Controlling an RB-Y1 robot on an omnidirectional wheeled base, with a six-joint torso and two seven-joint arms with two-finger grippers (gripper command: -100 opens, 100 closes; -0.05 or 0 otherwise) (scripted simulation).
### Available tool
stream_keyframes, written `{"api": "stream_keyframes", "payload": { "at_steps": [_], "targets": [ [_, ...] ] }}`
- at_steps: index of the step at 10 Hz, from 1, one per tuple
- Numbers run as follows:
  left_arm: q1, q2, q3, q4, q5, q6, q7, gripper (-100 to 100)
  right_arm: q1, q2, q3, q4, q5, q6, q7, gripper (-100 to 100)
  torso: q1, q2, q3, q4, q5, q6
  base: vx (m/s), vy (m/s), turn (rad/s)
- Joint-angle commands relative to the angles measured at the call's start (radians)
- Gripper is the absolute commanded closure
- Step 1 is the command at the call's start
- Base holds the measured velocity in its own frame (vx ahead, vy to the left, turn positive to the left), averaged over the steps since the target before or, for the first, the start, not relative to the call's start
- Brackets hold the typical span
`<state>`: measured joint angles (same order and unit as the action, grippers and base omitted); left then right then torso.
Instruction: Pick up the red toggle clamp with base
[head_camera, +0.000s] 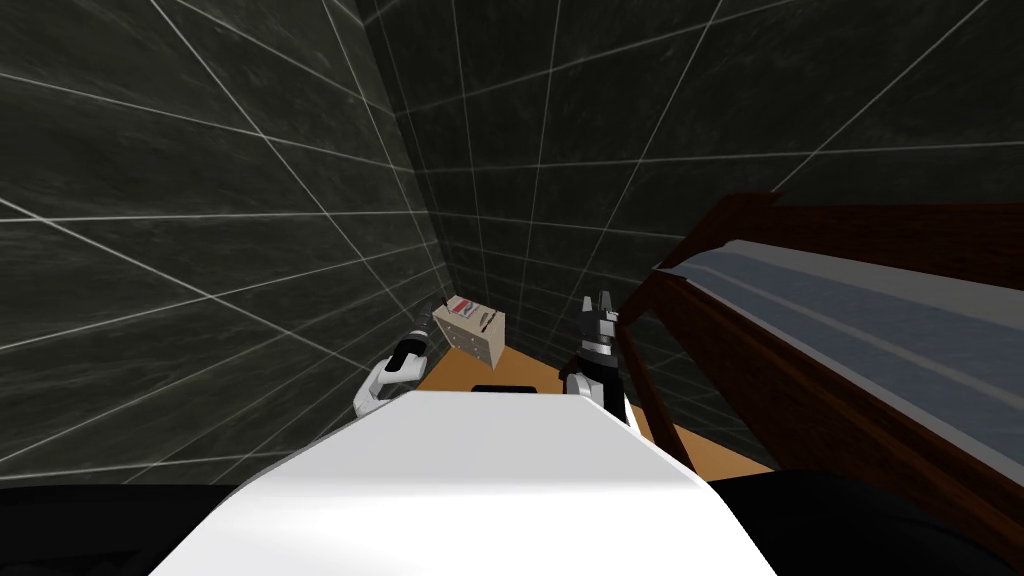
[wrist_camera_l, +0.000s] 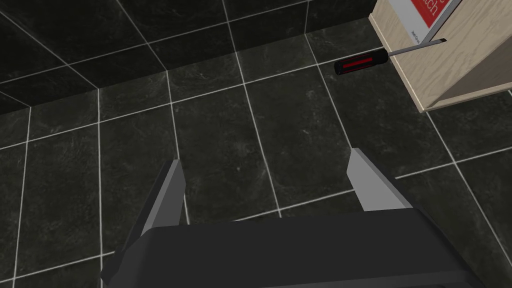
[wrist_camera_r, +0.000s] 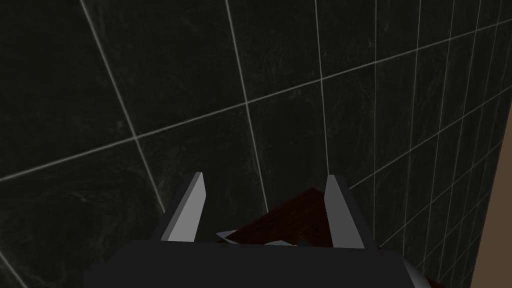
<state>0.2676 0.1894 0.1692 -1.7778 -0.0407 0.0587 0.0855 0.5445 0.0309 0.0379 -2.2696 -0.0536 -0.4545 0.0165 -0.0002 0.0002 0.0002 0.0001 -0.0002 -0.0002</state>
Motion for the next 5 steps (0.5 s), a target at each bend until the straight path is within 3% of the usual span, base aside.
{"api": "stream_keyframes", "payload": {
  "at_steps": [1, 5],
  "targets": [
    [-0.019, 0.007, 0.009, 0.027, 0.004, 0.021, 0.032, -100, 0.0, 0.0, 0.0, 0.0, 0.0, 0.0, 0.0, 0, 0.0, 0.0, 0.0, 0.0, 0.0, 0.0, 0.001, 0.035, -0.195],
    [-0.069, 0.025, 0.033, 0.097, 0.013, 0.075, 0.112, -100, 0.0, 0.0, 0.0, 0.0, 0.0, 0.0, 0.0, 0, 0.004, 0.0, 0.0, 0.0, 0.001, 0.0, -0.008, 0.056, -0.215]
  ]
}}
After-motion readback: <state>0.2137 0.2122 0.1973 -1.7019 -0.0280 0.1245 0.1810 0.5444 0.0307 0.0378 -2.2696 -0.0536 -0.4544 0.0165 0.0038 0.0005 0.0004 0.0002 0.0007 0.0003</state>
